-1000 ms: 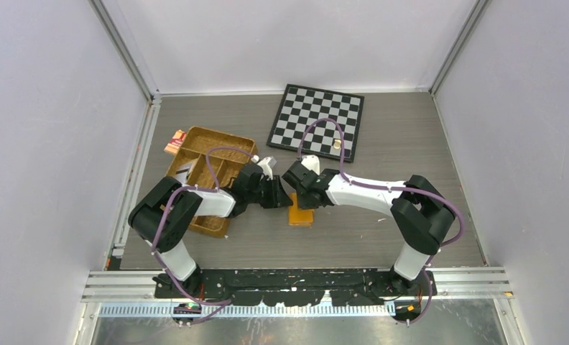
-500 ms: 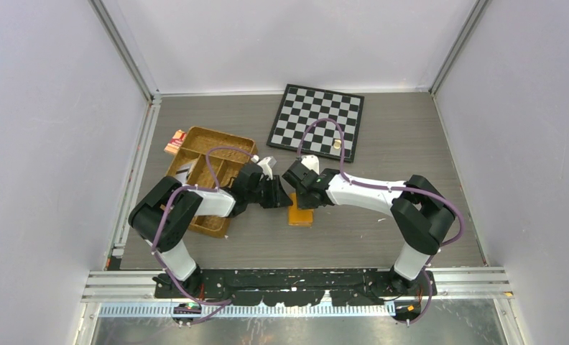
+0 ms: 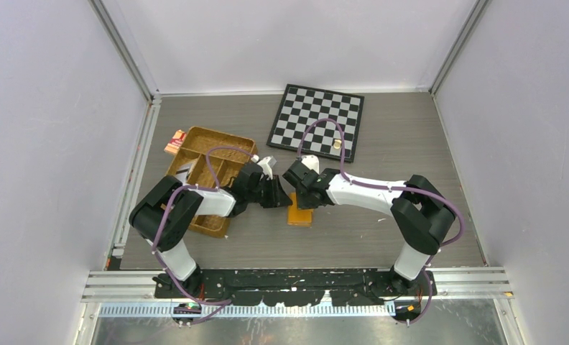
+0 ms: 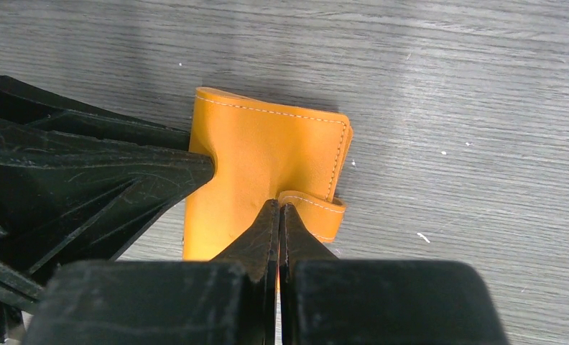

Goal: Put the credit cards into the card holder
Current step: Move the card holder to the center of the board.

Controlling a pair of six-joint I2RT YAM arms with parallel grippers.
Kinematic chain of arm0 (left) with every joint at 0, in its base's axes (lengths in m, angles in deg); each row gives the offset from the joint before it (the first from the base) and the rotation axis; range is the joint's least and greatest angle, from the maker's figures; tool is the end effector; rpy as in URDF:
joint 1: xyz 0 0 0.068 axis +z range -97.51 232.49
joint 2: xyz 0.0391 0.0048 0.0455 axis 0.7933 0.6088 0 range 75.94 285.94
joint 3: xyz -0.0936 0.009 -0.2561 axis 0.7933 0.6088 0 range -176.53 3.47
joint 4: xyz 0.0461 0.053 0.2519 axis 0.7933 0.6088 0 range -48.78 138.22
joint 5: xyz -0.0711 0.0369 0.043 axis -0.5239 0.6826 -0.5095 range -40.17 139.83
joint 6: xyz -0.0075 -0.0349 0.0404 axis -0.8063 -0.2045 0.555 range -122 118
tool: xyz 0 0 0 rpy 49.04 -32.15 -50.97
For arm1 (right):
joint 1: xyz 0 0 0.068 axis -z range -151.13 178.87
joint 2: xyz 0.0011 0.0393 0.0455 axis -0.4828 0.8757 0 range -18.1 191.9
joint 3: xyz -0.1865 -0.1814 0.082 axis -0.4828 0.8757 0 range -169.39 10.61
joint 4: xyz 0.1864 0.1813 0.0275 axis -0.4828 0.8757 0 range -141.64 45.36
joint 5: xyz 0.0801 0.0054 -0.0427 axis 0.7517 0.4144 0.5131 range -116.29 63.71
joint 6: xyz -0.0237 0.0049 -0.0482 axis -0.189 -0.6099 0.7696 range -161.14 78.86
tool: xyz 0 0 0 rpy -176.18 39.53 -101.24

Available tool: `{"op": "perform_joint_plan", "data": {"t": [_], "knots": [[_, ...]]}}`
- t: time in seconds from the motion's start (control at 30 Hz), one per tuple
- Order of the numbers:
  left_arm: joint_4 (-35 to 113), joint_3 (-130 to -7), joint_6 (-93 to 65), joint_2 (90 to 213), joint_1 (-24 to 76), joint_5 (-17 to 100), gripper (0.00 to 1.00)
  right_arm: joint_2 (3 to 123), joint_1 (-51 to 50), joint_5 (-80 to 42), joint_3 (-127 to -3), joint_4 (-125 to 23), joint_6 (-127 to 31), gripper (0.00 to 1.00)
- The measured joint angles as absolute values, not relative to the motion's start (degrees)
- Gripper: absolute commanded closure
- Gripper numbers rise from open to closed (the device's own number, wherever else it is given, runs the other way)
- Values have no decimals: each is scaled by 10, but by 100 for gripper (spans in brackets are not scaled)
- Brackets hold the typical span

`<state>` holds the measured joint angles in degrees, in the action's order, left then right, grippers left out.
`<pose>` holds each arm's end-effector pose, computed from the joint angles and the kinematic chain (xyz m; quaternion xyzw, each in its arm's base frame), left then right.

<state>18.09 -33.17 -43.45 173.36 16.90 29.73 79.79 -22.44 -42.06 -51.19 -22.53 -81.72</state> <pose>0.2460 -0.1910 0.1252 0.0318 0.8864 -0.3931 0.2423 0.2170 0.2553 0.1808 -0.0611 0.9660 0.0596 0.2442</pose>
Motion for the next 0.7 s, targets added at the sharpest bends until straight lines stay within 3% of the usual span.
{"op": "perform_joint_plan", "data": {"t": [0.3,0.7], "knots": [[181,-332,-434,1735,169,300,91,796,-224,-414,-510,-229,-817,100],[182,-332,-433,1735,169,302,93,794,-225,-407,-508,-231,-815,100]]}}
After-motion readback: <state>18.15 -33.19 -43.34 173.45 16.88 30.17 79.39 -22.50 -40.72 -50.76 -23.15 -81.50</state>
